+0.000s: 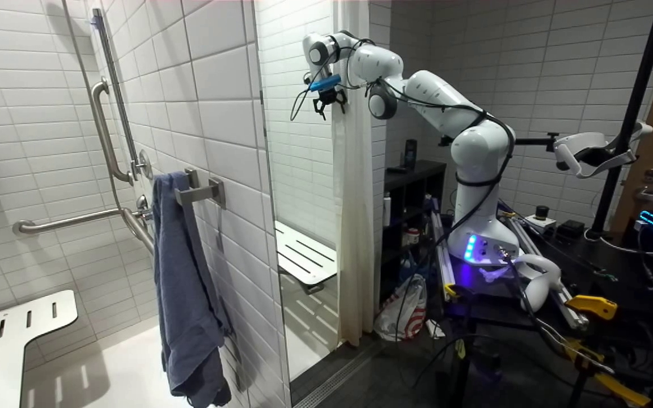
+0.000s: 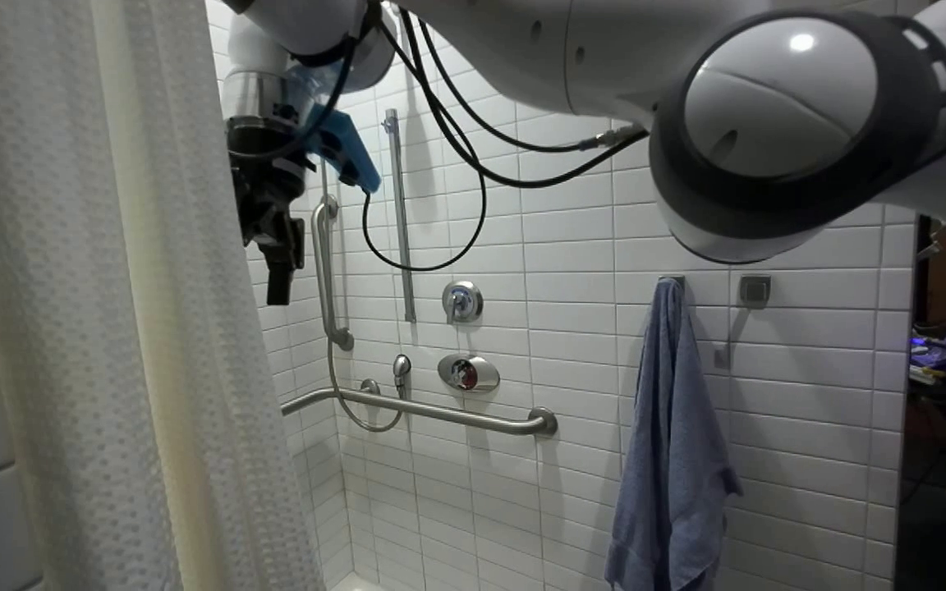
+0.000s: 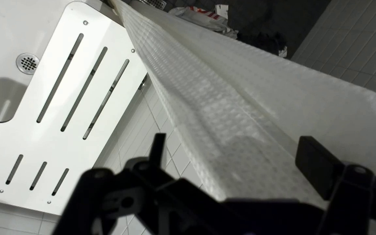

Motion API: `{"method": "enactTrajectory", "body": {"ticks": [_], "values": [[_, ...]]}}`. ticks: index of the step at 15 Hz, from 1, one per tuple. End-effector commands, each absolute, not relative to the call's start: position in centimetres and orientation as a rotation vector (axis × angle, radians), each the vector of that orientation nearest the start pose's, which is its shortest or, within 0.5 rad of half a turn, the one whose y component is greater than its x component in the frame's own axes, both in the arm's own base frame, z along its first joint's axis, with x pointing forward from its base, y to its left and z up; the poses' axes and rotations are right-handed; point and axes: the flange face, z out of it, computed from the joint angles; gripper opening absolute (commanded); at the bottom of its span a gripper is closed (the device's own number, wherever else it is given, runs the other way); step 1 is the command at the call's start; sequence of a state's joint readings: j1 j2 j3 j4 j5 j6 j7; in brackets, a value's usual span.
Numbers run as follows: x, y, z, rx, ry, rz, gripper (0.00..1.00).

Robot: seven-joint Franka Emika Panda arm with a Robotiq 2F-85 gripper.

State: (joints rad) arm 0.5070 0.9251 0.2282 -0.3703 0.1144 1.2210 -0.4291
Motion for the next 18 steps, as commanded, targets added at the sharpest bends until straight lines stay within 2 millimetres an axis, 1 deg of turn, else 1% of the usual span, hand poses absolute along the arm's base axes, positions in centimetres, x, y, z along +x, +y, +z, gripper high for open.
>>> {"method": "enactTrajectory", "body": {"ticks": [1, 3, 6, 9, 11, 15, 18], "values": [[60.5, 40.7, 54.6, -2.438, -1.475, 0.059, 1.0], [61.3, 39.6, 55.1, -2.47, -1.443, 0.029, 1.0], [62.3, 37.4, 55.9, -2.523, -1.381, 0.017, 1.0], [63.0, 35.3, 56.7, -2.606, -1.284, 0.019, 1.0], [63.2, 34.3, 57.4, -2.667, -1.194, 0.016, 1.0], [63.5, 33.2, 58.2, -2.787, -0.996, 0.011, 1.0], [63.4, 33.3, 58.5, -2.863, -0.842, 0.006, 1.0]]}}
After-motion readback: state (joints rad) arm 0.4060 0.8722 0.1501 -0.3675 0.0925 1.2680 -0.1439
